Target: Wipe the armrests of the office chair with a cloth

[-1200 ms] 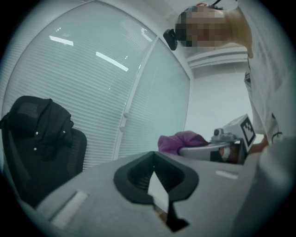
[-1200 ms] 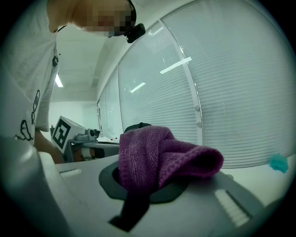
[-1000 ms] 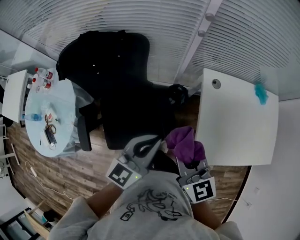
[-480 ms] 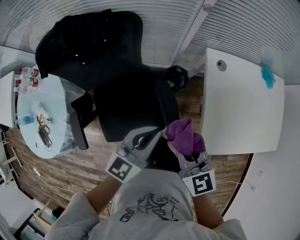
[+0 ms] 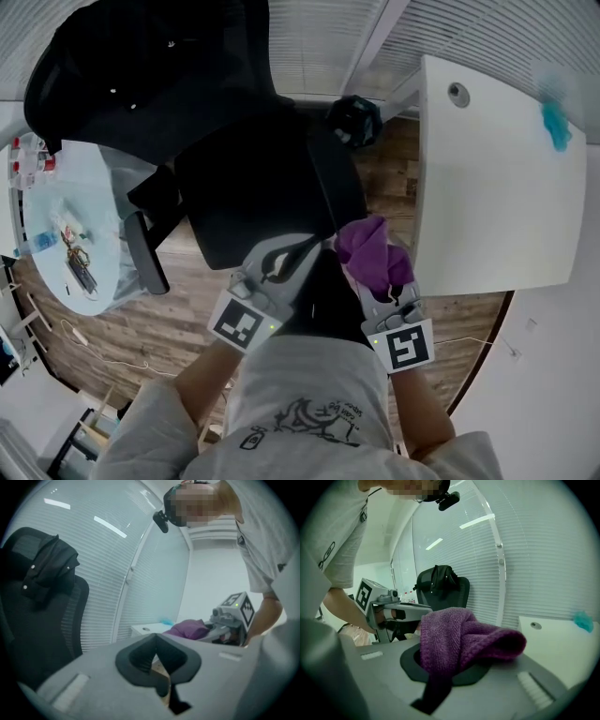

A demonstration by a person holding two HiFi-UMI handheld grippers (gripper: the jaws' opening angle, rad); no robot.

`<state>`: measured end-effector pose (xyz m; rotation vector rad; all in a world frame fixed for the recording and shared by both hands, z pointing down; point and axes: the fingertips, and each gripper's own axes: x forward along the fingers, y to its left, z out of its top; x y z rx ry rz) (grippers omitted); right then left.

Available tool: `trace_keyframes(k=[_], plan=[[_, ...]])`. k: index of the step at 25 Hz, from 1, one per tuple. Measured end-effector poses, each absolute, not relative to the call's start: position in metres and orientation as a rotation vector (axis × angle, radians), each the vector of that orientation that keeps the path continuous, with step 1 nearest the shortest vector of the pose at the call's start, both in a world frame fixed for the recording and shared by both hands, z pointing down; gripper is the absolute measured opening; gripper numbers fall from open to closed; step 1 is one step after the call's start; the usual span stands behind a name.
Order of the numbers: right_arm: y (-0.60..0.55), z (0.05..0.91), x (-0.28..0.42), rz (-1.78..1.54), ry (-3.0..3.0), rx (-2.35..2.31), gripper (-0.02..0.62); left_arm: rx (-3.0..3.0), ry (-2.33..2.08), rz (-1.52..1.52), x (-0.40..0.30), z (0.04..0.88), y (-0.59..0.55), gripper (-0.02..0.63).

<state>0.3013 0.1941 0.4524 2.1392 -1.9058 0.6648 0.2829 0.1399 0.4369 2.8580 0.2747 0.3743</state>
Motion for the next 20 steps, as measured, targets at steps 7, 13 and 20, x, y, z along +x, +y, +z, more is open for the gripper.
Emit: trace_keyframes(k=[7, 13, 20], plan=[[0.198, 0.518, 0.302, 0.744, -1.877, 2.057, 0.04, 2.853, 0.252, 0.394, 0.287, 0.481, 0.138, 0.002], [0.196, 0.569, 0.303, 0.821, -1.847, 1.991, 0.041, 2.838, 0.237, 0.402, 0.289, 0.507, 0.135, 0.003], [0.194, 0.602, 0.304, 0.896, -1.826, 1.939, 0.041, 2.859, 0.256, 0.419, 0.291, 0.524, 0.133, 0.002]])
